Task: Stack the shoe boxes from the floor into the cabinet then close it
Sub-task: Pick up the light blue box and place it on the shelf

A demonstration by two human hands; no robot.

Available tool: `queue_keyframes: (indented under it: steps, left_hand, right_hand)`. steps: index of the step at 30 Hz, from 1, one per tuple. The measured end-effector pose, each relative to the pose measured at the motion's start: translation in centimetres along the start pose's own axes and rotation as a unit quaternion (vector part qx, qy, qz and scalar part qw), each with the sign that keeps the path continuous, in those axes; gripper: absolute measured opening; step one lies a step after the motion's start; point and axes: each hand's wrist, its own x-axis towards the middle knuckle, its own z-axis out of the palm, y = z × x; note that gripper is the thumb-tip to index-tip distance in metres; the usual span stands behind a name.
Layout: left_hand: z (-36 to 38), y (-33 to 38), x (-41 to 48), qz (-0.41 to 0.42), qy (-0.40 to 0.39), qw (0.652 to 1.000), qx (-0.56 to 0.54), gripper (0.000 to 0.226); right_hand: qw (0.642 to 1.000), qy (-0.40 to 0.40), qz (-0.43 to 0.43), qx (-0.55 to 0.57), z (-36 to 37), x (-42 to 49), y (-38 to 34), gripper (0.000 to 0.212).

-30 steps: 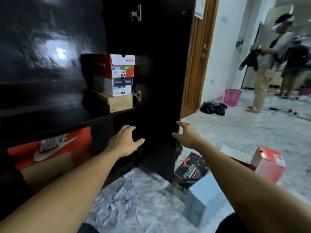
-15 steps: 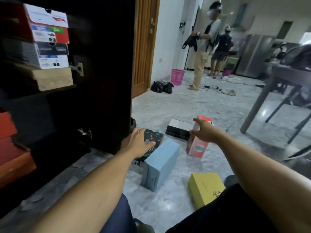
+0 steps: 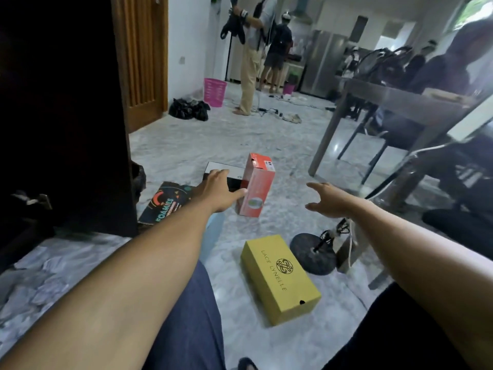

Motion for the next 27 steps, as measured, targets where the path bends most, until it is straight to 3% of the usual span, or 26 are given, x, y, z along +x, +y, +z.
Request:
queue_keyframes:
  steps: [12,17,22,27]
  left_hand:
    - [2.3,-3.1,1.7,-0.041,-0.04,0.995,0.077,0.086]
    - [2.3,-6.9,2.7,-0.118,-0.034,0.99,0.076,0.089]
    - [3.2,-10.2,4.6,-0.193,-0.048,0.973,0.115,0.069]
    - [7.5,-11.8,6.1,-0.26,-0.041,0.959,0.107,0.067]
  right_hand:
    - [0.998,-0.021,-0.031,0.042,4.1,3.3,2.2,0.075]
    - [0.997,-0.048,-0.04,0.046,6.8,7.8,1.6,0.072]
    - [0.991,-0.065,-0.066,0.098,10.1,14.0,-1.6,0.069]
    - [0.981,-0.091,-0.119,0.124,14.7,19.1,-6.5,0.069]
